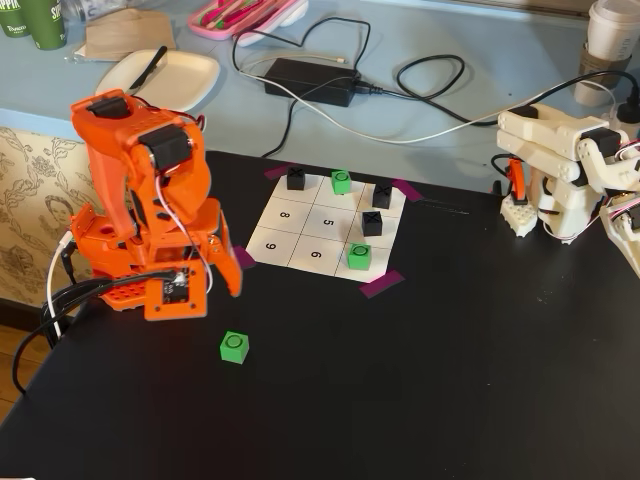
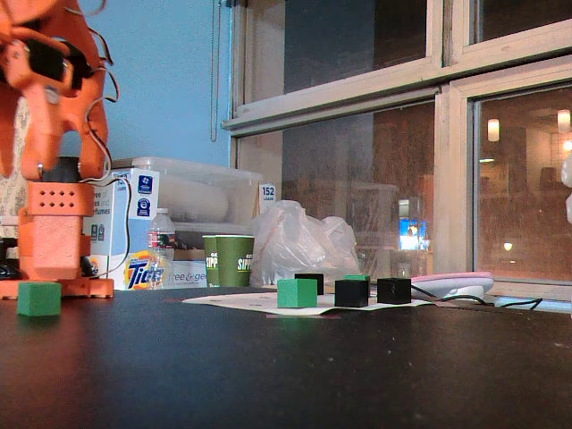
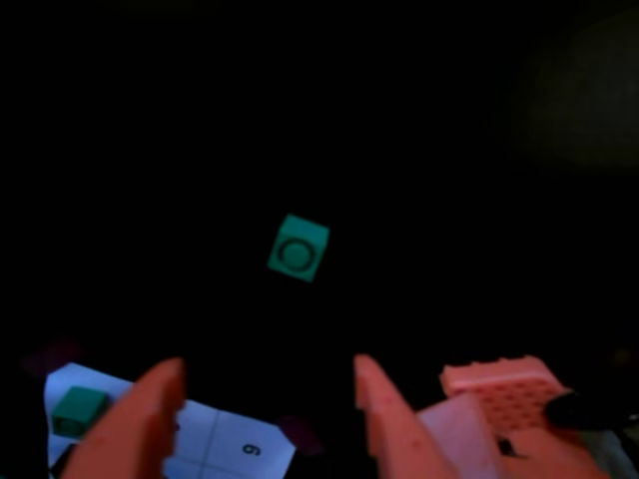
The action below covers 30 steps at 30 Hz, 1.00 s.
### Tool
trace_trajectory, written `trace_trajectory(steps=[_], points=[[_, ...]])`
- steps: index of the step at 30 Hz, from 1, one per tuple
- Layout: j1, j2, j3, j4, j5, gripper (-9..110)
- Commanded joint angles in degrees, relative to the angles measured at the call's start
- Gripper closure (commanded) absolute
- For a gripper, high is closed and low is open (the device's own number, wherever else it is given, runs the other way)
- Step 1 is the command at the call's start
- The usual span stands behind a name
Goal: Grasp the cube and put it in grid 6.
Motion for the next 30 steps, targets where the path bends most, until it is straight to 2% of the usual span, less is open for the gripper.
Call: trace_trajectory(steps=[1, 11, 27, 30], points=[[-0.9, 2.6, 2.4, -3.5, 2.0, 72], [-1.1, -3.3, 10.0, -12.6, 5.9, 72], [-5.4, -15.8, 9.8, -17.8, 12.8, 73], [-6.9, -15.7, 9.1, -15.7, 14.8, 73]])
